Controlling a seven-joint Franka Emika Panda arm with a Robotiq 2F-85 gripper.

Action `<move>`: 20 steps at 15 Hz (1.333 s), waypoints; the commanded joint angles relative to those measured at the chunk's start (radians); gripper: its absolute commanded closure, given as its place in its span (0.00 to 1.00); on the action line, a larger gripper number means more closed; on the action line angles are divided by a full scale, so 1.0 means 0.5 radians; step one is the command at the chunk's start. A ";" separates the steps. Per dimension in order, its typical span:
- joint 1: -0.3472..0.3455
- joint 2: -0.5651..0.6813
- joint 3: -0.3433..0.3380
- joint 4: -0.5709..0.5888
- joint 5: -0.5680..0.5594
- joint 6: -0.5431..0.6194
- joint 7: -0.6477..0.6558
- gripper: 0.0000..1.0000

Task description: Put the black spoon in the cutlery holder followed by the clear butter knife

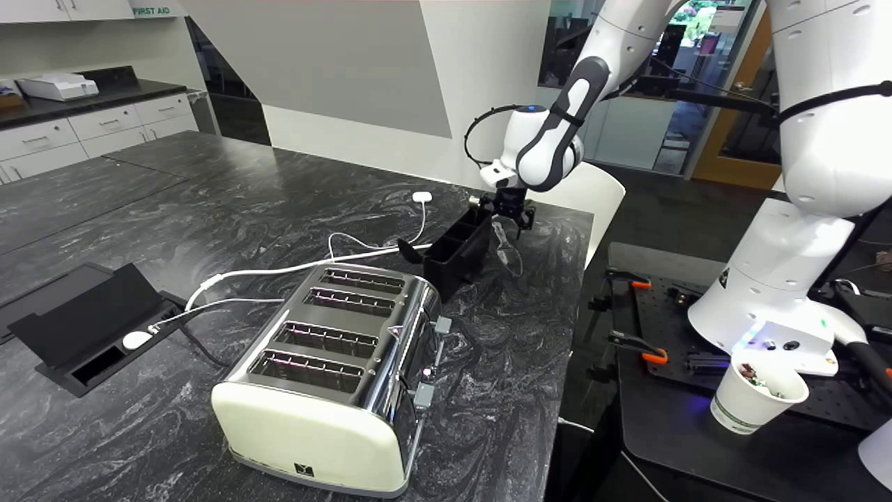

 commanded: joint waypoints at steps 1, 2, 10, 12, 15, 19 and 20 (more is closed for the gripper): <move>0.035 0.029 -0.026 0.043 -0.036 -0.046 0.002 0.25; 0.034 0.034 -0.023 0.044 -0.037 -0.045 -0.003 0.28; 0.027 0.023 -0.022 0.057 -0.020 -0.073 -0.010 0.87; 0.056 -0.004 -0.061 0.041 -0.034 -0.077 0.020 0.93; 0.131 -0.098 -0.183 -0.025 -0.063 -0.080 0.098 0.93; 0.183 -0.297 -0.348 -0.159 -0.145 -0.114 0.077 0.93; 0.192 -0.353 -0.384 -0.195 -0.178 -0.119 0.070 0.93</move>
